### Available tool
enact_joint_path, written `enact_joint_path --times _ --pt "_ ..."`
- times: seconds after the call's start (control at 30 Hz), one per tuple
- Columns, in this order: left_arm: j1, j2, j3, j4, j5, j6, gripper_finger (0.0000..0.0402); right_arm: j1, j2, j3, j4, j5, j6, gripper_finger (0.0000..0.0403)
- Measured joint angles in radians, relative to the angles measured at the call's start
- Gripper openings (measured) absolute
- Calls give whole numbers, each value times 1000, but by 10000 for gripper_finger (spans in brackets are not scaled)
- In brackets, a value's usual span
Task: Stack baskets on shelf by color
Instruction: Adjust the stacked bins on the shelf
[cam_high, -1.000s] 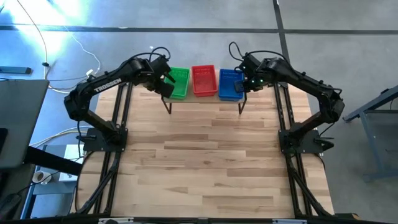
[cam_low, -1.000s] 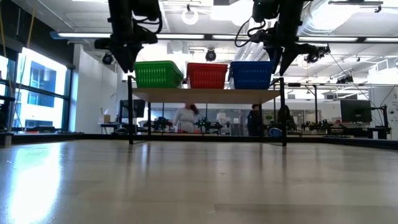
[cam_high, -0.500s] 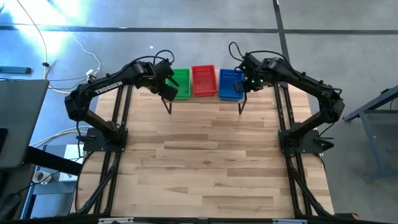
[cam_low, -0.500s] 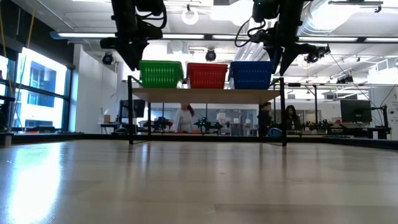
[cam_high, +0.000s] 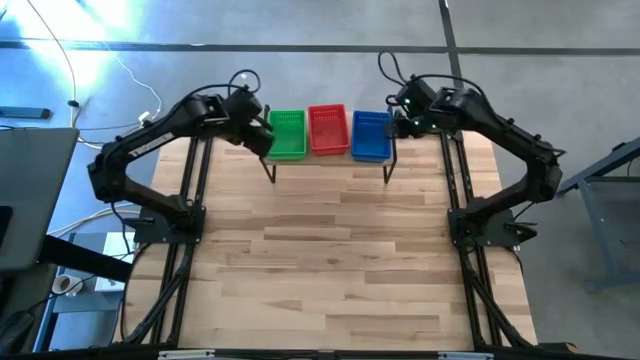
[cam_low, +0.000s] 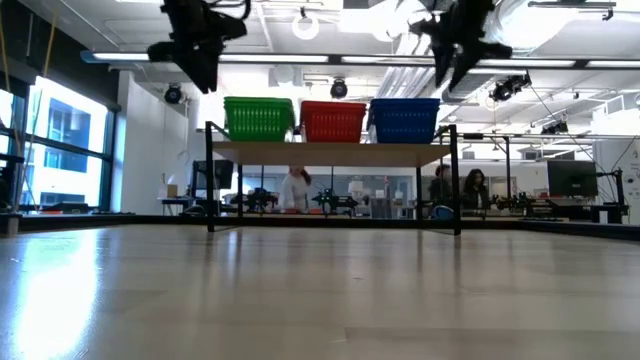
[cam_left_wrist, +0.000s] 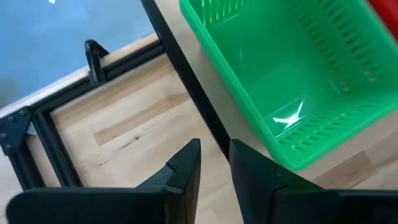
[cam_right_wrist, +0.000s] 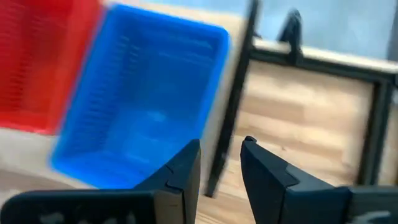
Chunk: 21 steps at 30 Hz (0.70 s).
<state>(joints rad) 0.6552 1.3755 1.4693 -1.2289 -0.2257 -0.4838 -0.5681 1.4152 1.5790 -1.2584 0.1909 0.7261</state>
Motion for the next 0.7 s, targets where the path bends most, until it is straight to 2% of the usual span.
enact_joint_path --times 0.1,0.27,0.7 --pt "-6 -29 0 0 -1 14 76 43 -1 56 43 32 -13 101" --pt "-16 -72 0 3 -2 28 76 115 -2 117 207 61 -76 101" --pt "-16 -106 0 3 -10 120 76 223 2 123 513 34 -273 101"
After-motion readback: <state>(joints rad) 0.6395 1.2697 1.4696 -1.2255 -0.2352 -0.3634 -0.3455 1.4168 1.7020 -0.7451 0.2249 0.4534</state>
